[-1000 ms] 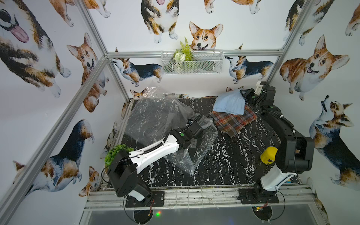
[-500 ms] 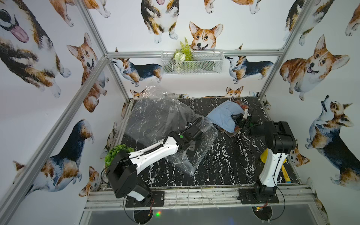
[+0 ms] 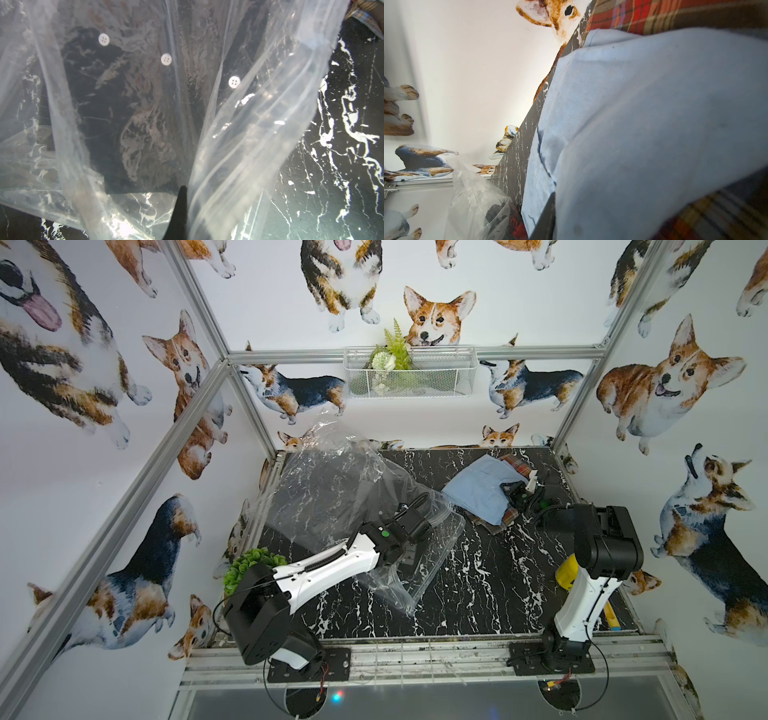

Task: Take the shirt out of the vacuum bag
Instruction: Place the shirt at the center of the board.

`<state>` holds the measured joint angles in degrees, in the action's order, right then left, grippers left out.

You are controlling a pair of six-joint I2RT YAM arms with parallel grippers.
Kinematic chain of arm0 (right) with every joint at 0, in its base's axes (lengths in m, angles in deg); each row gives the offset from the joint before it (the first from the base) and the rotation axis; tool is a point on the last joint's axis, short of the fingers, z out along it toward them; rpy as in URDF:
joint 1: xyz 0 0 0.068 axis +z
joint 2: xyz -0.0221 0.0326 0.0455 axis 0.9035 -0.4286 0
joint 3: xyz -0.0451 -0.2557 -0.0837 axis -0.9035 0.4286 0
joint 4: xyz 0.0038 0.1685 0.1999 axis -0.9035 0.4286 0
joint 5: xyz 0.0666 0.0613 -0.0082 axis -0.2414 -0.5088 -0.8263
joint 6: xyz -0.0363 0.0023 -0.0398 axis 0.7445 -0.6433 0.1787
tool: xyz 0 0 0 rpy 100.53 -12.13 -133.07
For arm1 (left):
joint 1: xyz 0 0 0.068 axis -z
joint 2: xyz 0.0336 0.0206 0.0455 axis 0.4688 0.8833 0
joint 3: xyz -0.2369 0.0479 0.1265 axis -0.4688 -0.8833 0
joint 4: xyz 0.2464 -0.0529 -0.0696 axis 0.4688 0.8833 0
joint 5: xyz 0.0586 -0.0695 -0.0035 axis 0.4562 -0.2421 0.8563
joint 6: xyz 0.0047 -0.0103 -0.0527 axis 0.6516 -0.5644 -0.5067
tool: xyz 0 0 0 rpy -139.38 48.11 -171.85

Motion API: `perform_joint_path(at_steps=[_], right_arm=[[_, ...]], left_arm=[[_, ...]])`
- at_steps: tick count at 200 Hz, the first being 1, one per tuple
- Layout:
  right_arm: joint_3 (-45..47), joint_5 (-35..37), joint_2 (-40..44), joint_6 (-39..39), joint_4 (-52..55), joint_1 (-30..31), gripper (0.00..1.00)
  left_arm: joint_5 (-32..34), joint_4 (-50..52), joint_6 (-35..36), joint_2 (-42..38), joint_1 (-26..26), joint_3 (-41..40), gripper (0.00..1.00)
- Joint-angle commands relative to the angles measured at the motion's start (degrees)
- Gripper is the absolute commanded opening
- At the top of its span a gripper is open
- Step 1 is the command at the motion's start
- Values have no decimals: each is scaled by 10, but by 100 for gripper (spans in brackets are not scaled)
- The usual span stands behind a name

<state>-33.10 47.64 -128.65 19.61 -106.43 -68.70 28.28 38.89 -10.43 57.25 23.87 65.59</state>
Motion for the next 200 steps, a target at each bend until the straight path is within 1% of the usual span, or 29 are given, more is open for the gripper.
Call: perform_joint_path(at_steps=[1, 3, 5, 13, 19, 33, 45, 50, 73, 88, 103, 132, 146, 159, 180, 200], right_arm=[[-9, -4, -9, -9, 46, -23, 57], [-9, -7, -12, -10, 46, -24, 61], [-10, -10, -13, -11, 45, -25, 62], [-14, -20, -19, -15, 50, -30, 76], [-16, -30, -24, -16, 49, -31, 84], [-14, -41, -23, -12, 46, -31, 93], [-2, -39, -12, -15, 35, -31, 95], [1, -35, -4, -16, 36, -32, 100], [20, -5, 50, -10, 50, -31, 100], [21, 25, 88, 10, 86, -30, 100], [8, 45, 104, 32, 118, -30, 100], [-24, 36, 83, 25, 124, -32, 100], [-38, 16, 60, 13, 120, -34, 100], [-32, 1, 53, -4, 99, -36, 100], [4, 1, 79, -24, 60, -36, 99], [35, 19, 143, -20, 65, -24, 98]], left_arm=[[-16, 1, 0, 6, 0, 0, 0], [-16, 1, 0, 7, 0, 1, 0], [-17, 1, 1, 7, 0, 1, 0], [-18, 1, 1, 8, 0, 1, 0], [-19, 1, 1, 7, 0, 1, 0], [-18, 1, 2, 7, 0, -1, 0], [-18, 2, 2, 7, 0, -1, 0], [-19, 2, 2, 8, 0, 1, 0], [-19, 5, 2, 6, 0, 4, 0], [-18, 4, 2, 4, 0, 5, 0], [-17, 3, 2, 3, 0, 4, 0], [-20, 0, 1, 7, 0, 2, 0], [-19, 0, 1, 9, 0, 1, 0], [-18, 0, 1, 7, 0, 0, 0], [-18, -3, 1, 4, 0, -4, 0], [-29, -13, -1, 0, 0, -6, 0]])
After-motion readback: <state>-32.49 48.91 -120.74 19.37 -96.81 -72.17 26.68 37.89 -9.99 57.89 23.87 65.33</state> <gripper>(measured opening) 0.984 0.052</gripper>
